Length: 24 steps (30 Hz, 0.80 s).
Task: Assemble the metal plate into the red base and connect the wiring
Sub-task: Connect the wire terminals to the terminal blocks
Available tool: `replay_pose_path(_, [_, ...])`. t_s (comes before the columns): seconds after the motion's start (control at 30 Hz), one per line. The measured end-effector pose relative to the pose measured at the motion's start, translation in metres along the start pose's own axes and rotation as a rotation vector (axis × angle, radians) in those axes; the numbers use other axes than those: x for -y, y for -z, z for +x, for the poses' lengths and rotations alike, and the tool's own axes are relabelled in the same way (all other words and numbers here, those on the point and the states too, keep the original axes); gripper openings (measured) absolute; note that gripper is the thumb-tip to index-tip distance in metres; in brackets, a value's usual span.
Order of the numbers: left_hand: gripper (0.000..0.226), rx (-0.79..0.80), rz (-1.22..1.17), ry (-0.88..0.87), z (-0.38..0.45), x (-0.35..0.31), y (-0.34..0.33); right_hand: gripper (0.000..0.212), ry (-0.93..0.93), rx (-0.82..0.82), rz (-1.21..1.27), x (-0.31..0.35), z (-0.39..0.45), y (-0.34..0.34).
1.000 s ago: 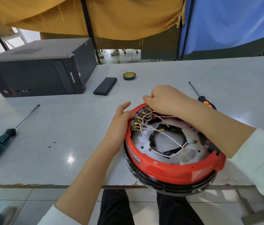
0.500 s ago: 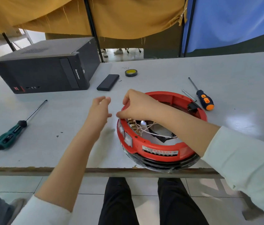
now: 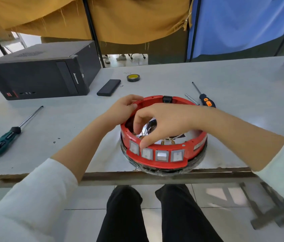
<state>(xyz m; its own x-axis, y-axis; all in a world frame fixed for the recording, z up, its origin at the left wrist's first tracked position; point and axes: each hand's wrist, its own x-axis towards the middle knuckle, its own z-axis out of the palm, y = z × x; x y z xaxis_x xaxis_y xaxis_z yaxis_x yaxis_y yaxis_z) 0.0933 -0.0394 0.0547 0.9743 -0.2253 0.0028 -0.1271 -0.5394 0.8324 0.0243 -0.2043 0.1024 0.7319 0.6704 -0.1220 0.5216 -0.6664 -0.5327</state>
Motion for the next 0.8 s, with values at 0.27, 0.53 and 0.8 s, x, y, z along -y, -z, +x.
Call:
replay_pose_path(0.27, [0.052, -0.354, -0.184, 0.114, -0.019, 0.011, -0.009, 0.025, -0.181, -0.501, -0.203, -0.074, 0.014, 0.030])
replay_pose_path(0.53, [0.038, -0.164, -0.084, 0.189, 0.011, 0.008, 0.022, 0.044, -0.199, -0.391, -0.228, -0.110, 0.045, 0.021])
replay_pose_path(0.8, [0.023, 0.091, -0.037, 0.013, 0.074, -0.012, 0.009, 0.032, -0.057, -0.436, -0.253, -0.125, 0.058, 0.032])
